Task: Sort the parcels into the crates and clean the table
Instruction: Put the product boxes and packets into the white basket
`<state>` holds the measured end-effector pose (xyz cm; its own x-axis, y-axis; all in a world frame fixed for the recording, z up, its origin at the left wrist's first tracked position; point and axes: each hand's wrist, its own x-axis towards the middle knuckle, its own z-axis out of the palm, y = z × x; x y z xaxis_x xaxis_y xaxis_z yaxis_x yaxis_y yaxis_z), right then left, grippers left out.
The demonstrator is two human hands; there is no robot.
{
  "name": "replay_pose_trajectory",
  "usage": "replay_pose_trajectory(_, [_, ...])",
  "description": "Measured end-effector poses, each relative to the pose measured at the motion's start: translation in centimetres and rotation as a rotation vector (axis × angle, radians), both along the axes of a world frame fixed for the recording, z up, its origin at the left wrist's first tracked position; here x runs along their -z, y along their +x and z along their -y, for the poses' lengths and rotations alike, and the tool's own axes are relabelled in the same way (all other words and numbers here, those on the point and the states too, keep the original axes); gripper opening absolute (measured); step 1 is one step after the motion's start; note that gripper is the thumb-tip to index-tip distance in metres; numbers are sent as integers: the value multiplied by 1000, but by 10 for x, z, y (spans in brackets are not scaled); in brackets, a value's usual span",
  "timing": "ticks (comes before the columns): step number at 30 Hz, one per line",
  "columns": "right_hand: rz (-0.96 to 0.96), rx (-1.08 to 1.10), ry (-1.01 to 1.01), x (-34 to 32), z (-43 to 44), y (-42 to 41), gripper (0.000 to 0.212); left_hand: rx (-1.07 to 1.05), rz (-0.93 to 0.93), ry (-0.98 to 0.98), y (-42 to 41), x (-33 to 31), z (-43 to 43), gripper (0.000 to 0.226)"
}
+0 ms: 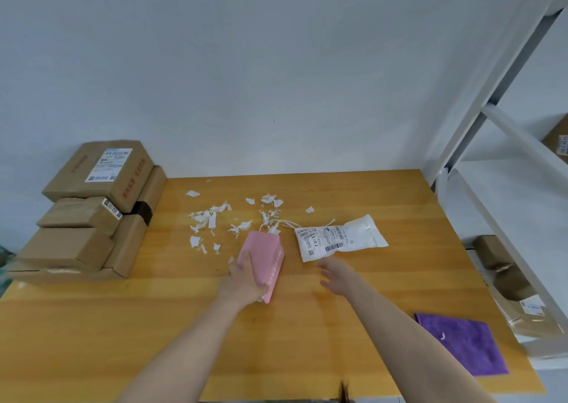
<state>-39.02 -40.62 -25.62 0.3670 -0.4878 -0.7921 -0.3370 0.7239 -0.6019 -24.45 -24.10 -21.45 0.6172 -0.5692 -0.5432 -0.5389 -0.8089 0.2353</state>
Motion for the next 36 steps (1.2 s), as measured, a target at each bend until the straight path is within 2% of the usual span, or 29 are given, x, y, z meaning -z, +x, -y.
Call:
replay_pose_trajectory(4, [32,43,27,-7,-3,8,58,2,15,49,4,-5,1,101])
replay_pose_trajectory(9, [21,113,65,-10,-16,11,51,39,60,117,0,-4,-3,98])
replay_pose_trajectory(18, [121,254,191,-3,-15,31,41,137,180,154,3,2,0,82])
replay_pose_trajectory(20, [120,298,200,-1,-9,37,30,63,149,69,6,1,1,68])
replay_pose_trajectory(23, [82,336,210,-1,-7,42,12,-80,115,-168,12,2,-1,43])
replay_pose_trajectory(25, [50,342,177,3,-4,42,14,-117,221,-276,16,0,-5,24])
replay_pose_trajectory(27, [-22,384,137,6,-1,39,19,-150,308,-318,23,-3,-8,15])
replay_pose_trajectory(28, [-53,416,113,5,-1,35,16,-157,332,-318,26,-6,-8,16])
replay_pose_trajectory(32, [-159,527,23,5,-1,21,11,-184,379,-262,28,-16,-7,50])
replay_pose_trajectory(33, [-169,545,22,4,-1,19,8,-186,371,-274,27,-16,-5,50])
replay_pose_trajectory(35, [-187,570,21,3,0,15,15,-100,290,-267,23,-10,0,46])
replay_pose_trajectory(36, [-193,580,11,3,1,15,21,-42,202,-222,20,-6,2,64])
